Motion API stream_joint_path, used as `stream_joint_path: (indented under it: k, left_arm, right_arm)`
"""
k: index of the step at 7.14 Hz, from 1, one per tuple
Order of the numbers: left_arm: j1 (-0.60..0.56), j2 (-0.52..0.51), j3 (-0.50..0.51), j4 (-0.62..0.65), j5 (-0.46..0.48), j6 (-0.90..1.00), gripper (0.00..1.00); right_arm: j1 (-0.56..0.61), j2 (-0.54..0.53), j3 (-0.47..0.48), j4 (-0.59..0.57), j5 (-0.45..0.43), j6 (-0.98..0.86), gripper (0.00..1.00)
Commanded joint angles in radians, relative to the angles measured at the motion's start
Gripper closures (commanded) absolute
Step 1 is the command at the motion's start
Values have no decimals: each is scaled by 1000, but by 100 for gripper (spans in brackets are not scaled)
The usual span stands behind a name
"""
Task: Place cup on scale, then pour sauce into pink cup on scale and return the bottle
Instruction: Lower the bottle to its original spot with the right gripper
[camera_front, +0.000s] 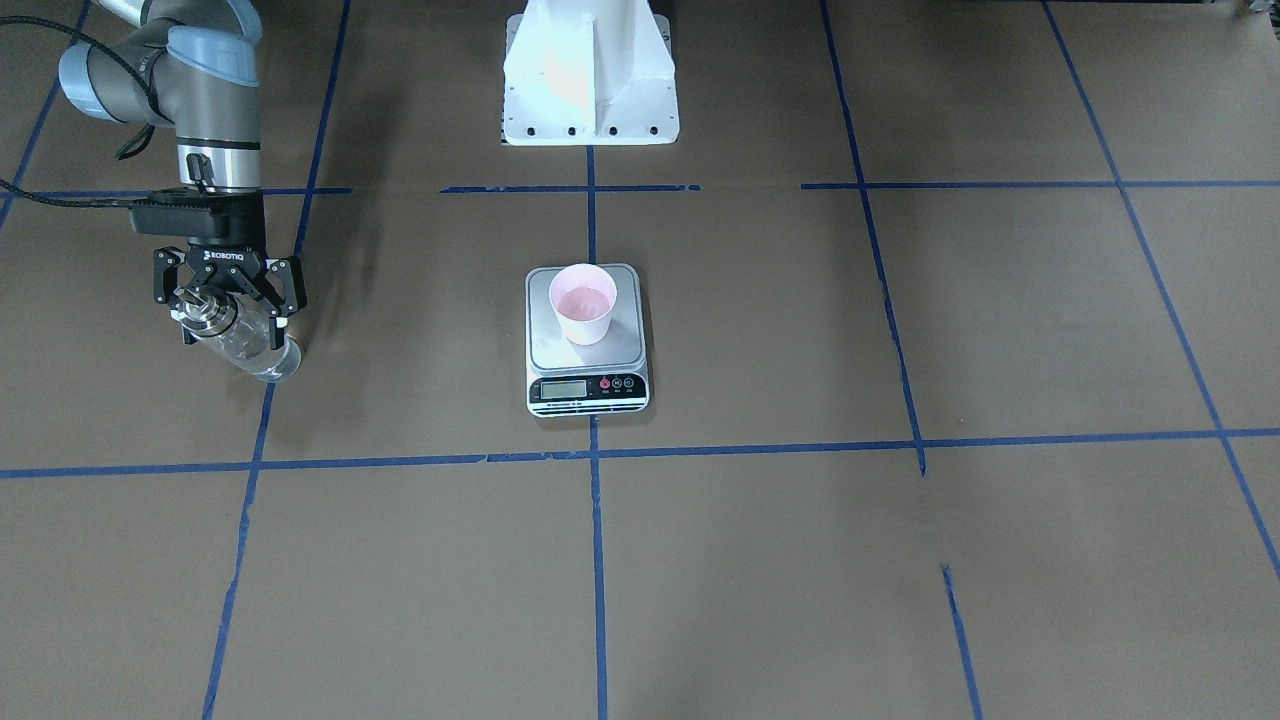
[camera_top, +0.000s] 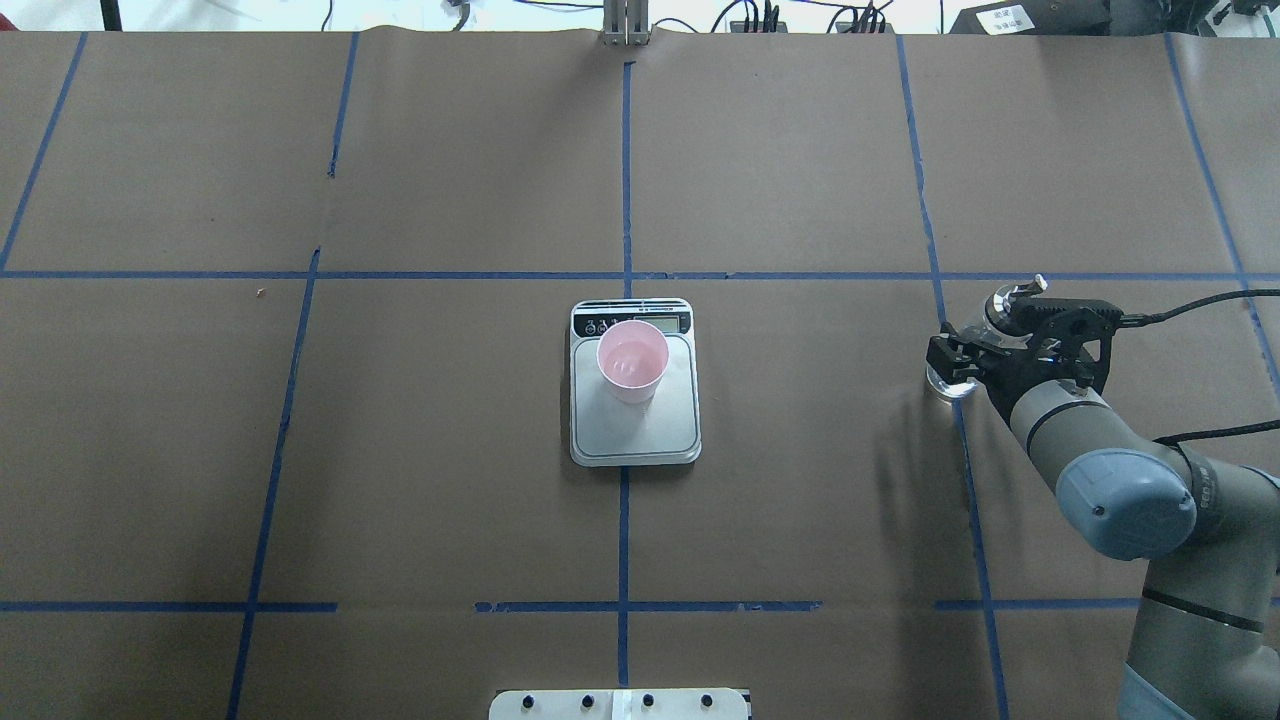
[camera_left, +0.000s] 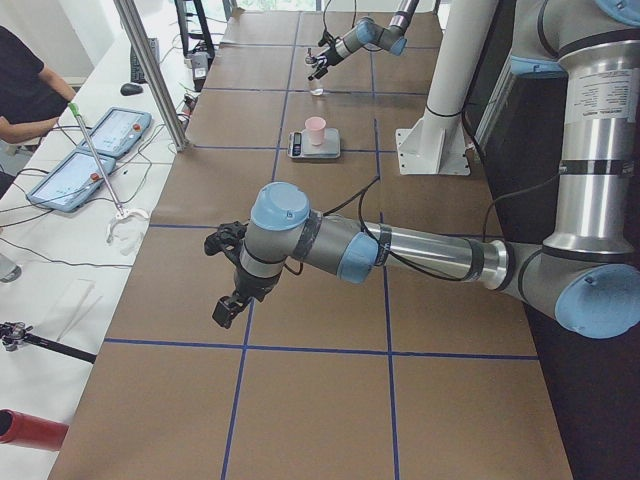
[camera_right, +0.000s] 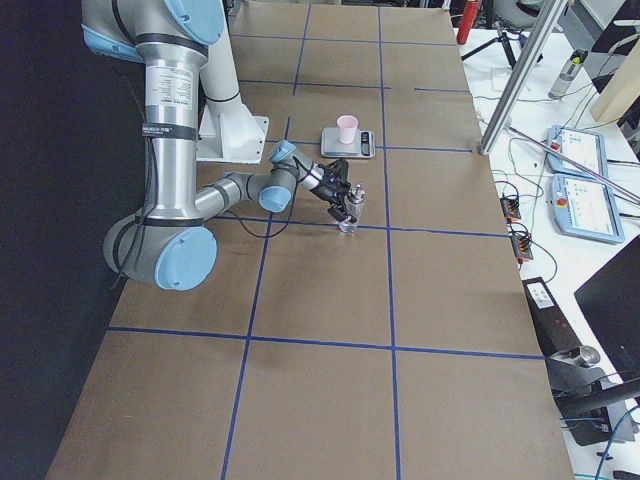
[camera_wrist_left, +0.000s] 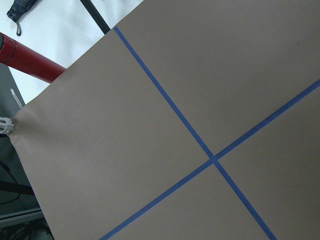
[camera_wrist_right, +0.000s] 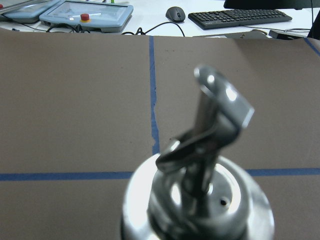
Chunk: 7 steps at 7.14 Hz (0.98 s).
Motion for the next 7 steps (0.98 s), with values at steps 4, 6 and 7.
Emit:
stream_joint_path:
  k: [4, 6, 7]
  left_arm:
    - [0, 6, -17, 2, 0, 0, 0]
    - [0, 8, -28, 3, 0, -2, 0]
    - [0, 9, -32, 5, 0, -2, 0]
  right_arm:
    - [2, -13, 185, -231, 219, 8, 0]
    - [-1, -1, 319, -445, 361, 13, 0]
    - [-1, 2, 449, -604, 456, 19, 0]
